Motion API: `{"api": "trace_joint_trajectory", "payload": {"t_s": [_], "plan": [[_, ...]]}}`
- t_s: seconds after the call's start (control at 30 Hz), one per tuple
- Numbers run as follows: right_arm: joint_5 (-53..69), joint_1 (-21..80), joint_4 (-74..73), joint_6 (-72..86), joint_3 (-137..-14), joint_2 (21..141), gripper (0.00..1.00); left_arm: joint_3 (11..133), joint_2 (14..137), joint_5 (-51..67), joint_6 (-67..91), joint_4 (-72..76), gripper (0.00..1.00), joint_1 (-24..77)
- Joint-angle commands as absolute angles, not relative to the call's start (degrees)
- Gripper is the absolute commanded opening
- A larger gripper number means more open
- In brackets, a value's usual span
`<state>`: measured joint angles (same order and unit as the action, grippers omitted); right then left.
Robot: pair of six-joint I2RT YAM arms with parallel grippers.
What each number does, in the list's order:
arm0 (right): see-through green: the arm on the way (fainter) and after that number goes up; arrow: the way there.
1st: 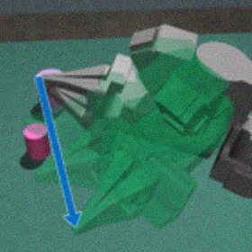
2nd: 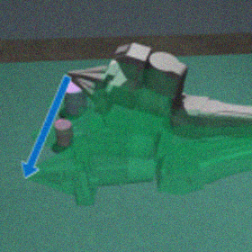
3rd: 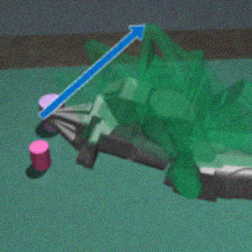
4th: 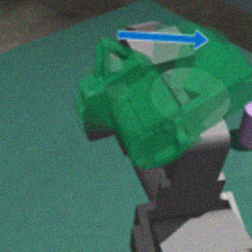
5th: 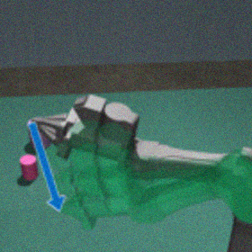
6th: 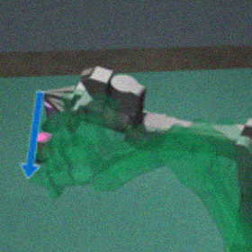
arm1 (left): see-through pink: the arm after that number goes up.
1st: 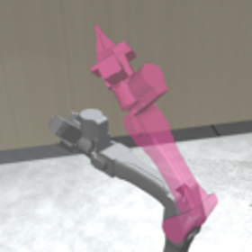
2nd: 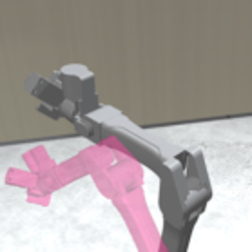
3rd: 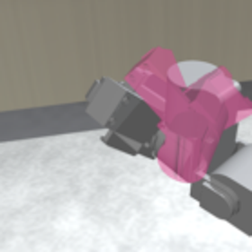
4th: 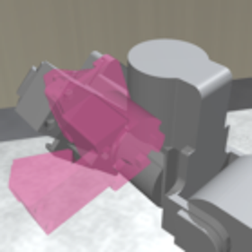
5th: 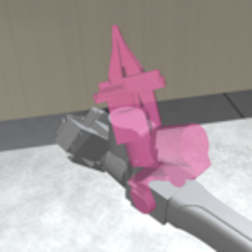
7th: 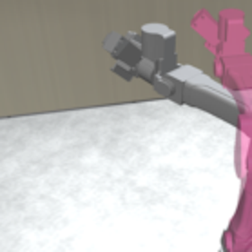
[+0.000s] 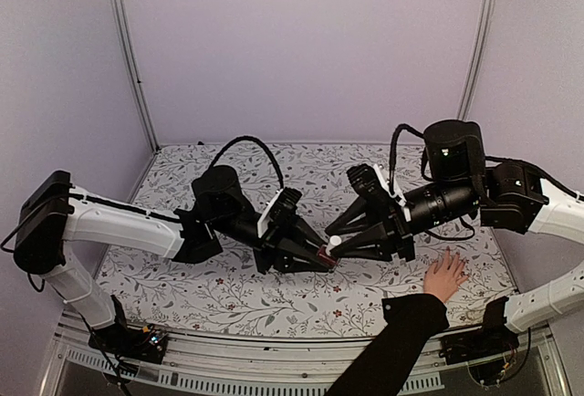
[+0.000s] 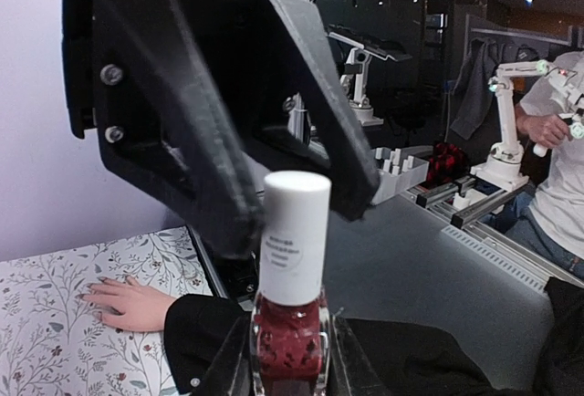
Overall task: Paint the nails
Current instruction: Screw the nail polish bottle.
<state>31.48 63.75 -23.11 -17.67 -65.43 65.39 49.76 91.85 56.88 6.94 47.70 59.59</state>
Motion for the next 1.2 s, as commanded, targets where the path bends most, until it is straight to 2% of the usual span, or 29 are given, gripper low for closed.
{"api": "trace_joint_trajectory", "payload": {"t_s": [0.0,0.17,0.4,0.9,1.17], "plan": [[33.4,64.6,-24.6,-19.2,-67.1,66.4,0.24,51.3,92.4,58.8,8.2,49.7,0.00,59.2],[32.5,64.8,-24.8,-19.2,-66.5,66.7,0.08,50.5,91.7,56.7,7.9,50.2,0.00,59.1],[28.9,64.8,-22.9,-18.2,-64.6,66.6,0.00,48.6,89.9,50.8,7.9,53.0,0.00,58.6],[13.1,64.8,-14.8,-9.5,-61.8,67.4,0.00,43.5,84.2,27.8,4.2,56.6,0.00,58.8],[1.5,64.8,-11.9,-5.3,-62.2,73.2,0.00,42.9,85.9,12.8,2.9,58.9,0.00,58.9]]}}
